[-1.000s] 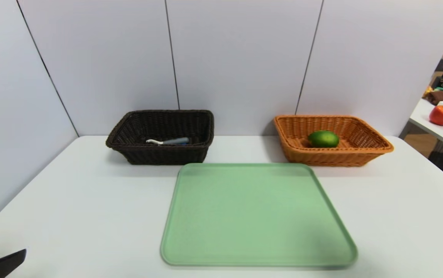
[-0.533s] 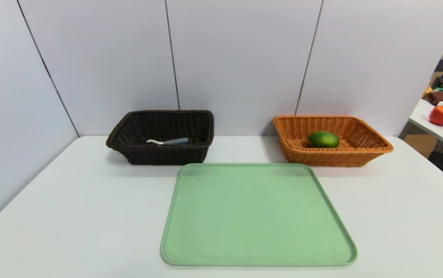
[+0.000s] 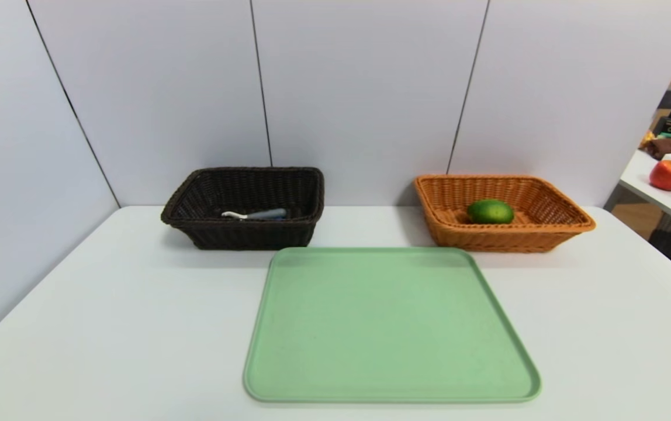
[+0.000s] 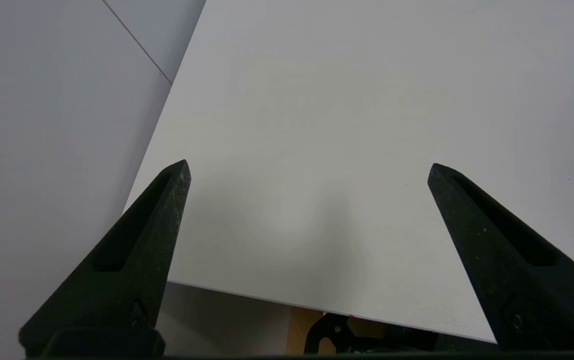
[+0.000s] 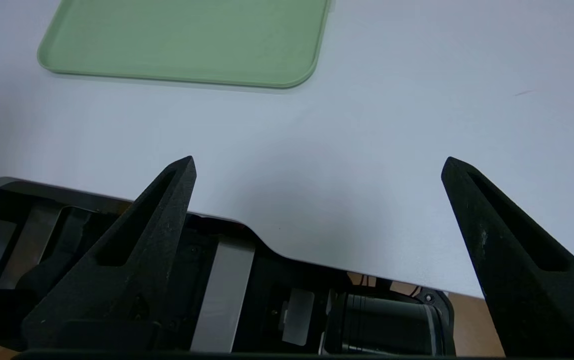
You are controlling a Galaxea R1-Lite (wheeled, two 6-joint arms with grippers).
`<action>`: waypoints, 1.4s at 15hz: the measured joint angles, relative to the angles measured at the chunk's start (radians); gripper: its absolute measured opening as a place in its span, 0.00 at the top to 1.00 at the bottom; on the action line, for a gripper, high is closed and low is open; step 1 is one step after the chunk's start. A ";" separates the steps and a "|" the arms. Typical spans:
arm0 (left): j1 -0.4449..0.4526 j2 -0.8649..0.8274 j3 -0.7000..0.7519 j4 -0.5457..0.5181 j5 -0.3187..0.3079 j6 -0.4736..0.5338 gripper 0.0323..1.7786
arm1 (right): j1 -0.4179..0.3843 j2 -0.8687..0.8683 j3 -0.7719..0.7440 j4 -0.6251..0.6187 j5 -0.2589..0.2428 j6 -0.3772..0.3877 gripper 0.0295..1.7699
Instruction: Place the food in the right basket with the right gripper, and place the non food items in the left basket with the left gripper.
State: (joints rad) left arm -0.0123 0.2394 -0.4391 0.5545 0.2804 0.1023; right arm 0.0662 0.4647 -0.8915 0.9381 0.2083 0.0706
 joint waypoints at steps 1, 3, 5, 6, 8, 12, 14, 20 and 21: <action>0.003 -0.021 0.013 -0.001 -0.004 0.001 0.05 | -0.004 -0.013 0.006 0.001 -0.003 -0.011 0.04; 0.007 -0.059 0.027 -0.002 -0.040 0.001 0.05 | -0.007 -0.044 0.012 0.004 -0.007 -0.023 0.04; 0.009 -0.089 0.033 -0.002 -0.053 0.001 0.05 | -0.027 -0.077 0.016 0.008 -0.004 -0.024 0.04; 0.009 -0.103 0.036 -0.002 -0.053 0.004 0.05 | -0.039 -0.097 0.022 0.009 -0.001 -0.027 0.04; 0.009 -0.127 0.050 -0.004 -0.053 0.031 0.05 | -0.060 -0.139 0.036 0.009 0.002 -0.051 0.04; 0.008 -0.180 0.084 -0.062 -0.080 0.036 0.05 | -0.081 -0.228 0.062 -0.054 -0.037 -0.089 0.04; 0.008 -0.208 0.122 -0.140 -0.082 0.036 0.05 | -0.080 -0.262 0.112 -0.181 -0.132 -0.092 0.04; 0.008 -0.239 0.232 -0.408 -0.079 0.035 0.05 | -0.072 -0.376 0.326 -0.468 -0.236 -0.124 0.04; 0.008 -0.239 0.254 -0.442 -0.078 0.035 0.05 | -0.071 -0.397 0.364 -0.495 -0.236 -0.130 0.04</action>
State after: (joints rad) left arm -0.0047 0.0004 -0.1855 0.1126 0.2026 0.1370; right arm -0.0051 0.0672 -0.5277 0.4434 -0.0272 -0.0591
